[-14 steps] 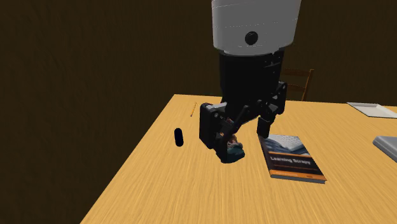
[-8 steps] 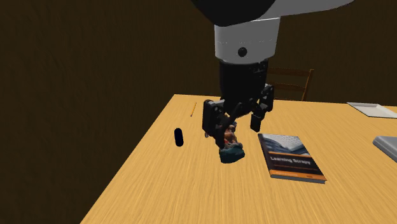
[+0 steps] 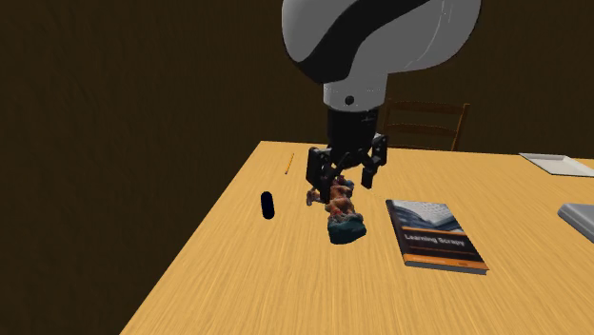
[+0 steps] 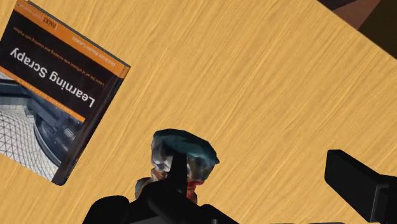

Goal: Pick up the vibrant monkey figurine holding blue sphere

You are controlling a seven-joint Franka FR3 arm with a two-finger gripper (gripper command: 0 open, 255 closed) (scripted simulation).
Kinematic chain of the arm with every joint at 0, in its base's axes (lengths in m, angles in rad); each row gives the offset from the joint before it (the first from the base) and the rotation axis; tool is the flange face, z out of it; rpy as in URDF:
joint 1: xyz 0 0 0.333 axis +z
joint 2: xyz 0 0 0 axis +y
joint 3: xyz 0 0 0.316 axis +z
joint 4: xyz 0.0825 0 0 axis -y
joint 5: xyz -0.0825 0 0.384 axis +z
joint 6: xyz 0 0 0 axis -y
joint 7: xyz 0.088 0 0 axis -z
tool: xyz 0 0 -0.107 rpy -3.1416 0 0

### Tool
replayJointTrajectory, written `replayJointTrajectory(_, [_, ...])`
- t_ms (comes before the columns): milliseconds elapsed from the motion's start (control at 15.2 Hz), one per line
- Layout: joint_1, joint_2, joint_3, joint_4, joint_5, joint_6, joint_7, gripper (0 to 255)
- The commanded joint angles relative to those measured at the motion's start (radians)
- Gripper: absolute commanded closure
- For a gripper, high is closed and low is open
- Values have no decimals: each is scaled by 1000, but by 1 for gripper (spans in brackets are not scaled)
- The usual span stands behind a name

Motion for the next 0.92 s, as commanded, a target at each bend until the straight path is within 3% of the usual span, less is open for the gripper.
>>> replayJointTrajectory(0, [-9, 74, -28, 43, 12, 28, -33, 0])
replayJointTrajectory(462, [-37, 350, -93, 237, 97, 85, -137, 0])
replayJointTrajectory(858, [-87, 598, -116, 457, 194, 80, -223, 0])
